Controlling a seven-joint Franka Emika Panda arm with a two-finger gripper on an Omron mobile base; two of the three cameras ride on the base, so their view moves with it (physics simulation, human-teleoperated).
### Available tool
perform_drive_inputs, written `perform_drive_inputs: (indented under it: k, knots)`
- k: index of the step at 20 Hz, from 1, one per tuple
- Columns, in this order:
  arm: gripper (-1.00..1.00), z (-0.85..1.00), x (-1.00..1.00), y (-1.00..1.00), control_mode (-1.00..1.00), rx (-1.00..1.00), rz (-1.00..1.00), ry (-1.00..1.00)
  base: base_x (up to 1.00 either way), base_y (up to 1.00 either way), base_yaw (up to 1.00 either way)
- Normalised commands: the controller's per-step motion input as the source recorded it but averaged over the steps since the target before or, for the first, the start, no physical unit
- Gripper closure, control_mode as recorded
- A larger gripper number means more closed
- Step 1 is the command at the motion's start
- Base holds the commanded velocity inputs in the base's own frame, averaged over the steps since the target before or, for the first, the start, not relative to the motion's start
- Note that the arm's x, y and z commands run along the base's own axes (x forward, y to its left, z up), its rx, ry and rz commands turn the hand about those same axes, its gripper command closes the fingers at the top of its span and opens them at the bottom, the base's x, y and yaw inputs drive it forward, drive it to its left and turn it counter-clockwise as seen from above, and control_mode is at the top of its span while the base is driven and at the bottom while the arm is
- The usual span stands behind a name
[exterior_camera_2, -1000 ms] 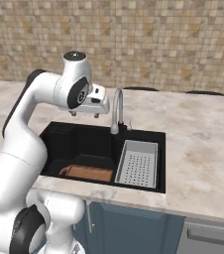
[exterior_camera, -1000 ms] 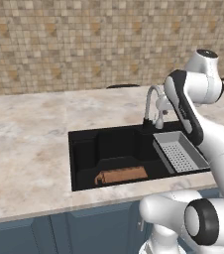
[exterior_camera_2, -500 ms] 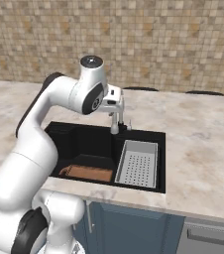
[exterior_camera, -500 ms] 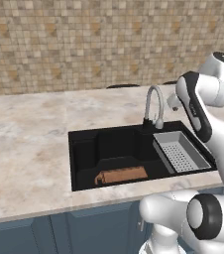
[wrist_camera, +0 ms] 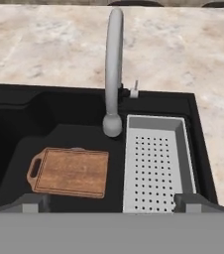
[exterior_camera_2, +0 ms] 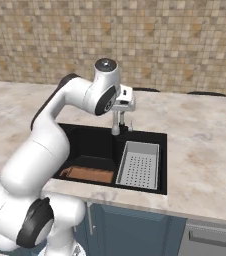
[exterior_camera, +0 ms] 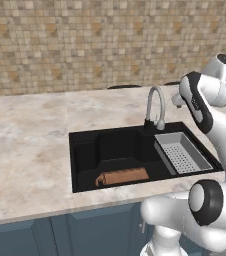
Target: Turn on the sink faucet with hot water and rinse the cutting board for ten seconds, then turn off the faucet. Push the cutting board to reach the water if necessary.
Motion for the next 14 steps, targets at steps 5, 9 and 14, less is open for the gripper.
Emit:
perform_drive_inputs:
  k: [5,9,14]
  knots:
    - [-1.0,0.0,0.47,-0.03,-1.0,0.0,0.0,0.0,0.0,0.0,0.0]
    - [-1.0,-0.04,0.49,0.0,-1.0,0.0,0.0,0.0,0.0,0.0,0.0]
    - [-1.0,-0.03,0.46,0.0,-1.0,0.0,0.0,0.0,0.0,0.0,0.0]
